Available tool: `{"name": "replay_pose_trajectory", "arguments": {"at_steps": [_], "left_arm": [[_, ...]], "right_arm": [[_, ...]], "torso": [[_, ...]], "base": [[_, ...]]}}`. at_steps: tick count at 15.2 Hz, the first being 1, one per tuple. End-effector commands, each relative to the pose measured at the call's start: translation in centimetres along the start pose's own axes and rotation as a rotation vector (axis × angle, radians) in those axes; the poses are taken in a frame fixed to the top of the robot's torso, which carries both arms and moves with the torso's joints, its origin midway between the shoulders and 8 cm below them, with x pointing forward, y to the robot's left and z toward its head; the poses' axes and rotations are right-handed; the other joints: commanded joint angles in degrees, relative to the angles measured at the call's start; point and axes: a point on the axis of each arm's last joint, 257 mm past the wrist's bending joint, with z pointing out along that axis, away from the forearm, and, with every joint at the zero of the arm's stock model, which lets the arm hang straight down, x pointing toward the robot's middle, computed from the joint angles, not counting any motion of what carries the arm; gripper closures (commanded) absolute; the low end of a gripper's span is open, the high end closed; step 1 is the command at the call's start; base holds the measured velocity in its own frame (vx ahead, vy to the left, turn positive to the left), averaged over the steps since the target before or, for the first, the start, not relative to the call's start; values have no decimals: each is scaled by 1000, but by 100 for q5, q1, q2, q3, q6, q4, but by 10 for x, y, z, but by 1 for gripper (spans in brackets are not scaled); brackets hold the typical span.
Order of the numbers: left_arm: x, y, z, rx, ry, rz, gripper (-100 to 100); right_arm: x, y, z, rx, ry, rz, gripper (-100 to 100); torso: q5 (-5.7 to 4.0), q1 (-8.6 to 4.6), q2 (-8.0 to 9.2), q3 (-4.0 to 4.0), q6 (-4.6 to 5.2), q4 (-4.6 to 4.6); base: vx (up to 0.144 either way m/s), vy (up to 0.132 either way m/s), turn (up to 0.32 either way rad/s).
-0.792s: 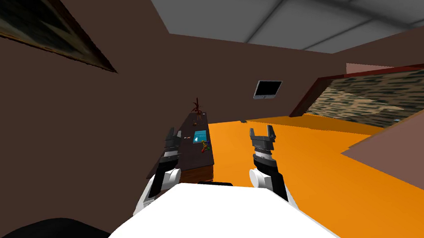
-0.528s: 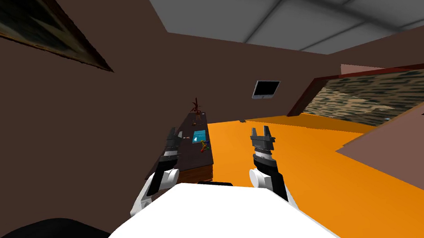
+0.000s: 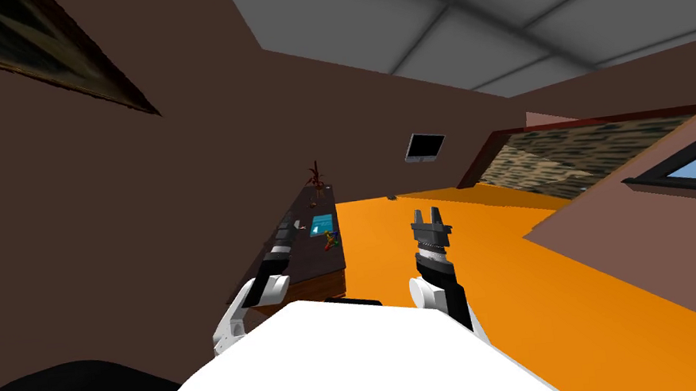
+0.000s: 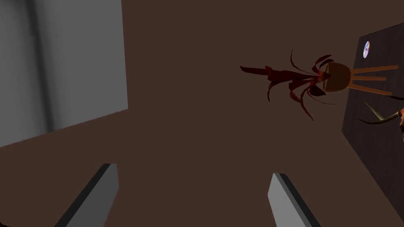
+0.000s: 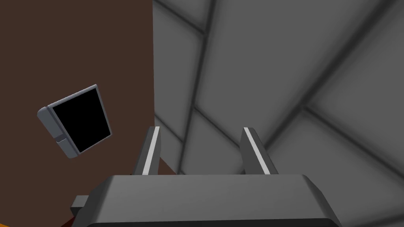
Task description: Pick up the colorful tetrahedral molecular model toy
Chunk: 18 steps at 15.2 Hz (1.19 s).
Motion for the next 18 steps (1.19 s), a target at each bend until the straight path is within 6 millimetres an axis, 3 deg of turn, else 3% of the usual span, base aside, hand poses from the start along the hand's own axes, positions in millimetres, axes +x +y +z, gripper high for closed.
{"name": "replay_pose_trajectory", "arguments": {"at_steps": [1, 2, 3, 5, 6, 8, 11, 13, 16, 18], "left_arm": [[-8, 20, 1, -53, -5, 16, -100], [-14, 34, 1, -89, -11, 25, -100], [-14, 34, 1, -89, -11, 25, -100], [-27, 62, 1, -164, -29, 39, -100], [-27, 62, 1, -164, -29, 39, -100], [-41, 91, 0, -241, -53, 48, -100], [-48, 107, -3, -286, -67, 50, -100], [-63, 137, -8, -367, -97, 51, -100], [-70, 153, -13, -415, -114, 49, -100], [-83, 181, -21, -495, -146, 40, -100]], "right_arm": [[0, 0, 0, 0, 0, 0, 0], [0, 0, 0, 0, 0, 0, 0], [0, 0, 0, 0, 0, 0, 0], [0, 0, 0, 0, 0, 0, 0], [0, 0, 0, 0, 0, 0, 0], [0, 0, 0, 0, 0, 0, 0], [0, 0, 0, 0, 0, 0, 0], [0, 0, 0, 0, 0, 0, 0], [0, 0, 0, 0, 0, 0, 0], [0, 0, 0, 0, 0, 0, 0]], "torso": [[0, 0, 0, 0, 0, 0], [0, 0, 0, 0, 0, 0], [0, -1, -2, -1, 2, 0], [0, 0, -2, -1, 0, 0], [0, -1, -1, -1, 1, -1], [0, -1, -1, -1, 0, 0], [0, -1, -4, -2, 0, -1], [0, 0, -5, -3, 1, -1], [0, -3, -4, -3, 0, -1], [0, -1, -4, -2, 0, -1]], "base": [[-9, -27, -115], [-7, -34, -176], [-4, -29, -120], [-10, -31, -144], [-10, -32, -120], [-3, -33, -155], [0, -28, -121], [2, -31, -174], [2, -32, -124], [-1, -32, -174]]}}
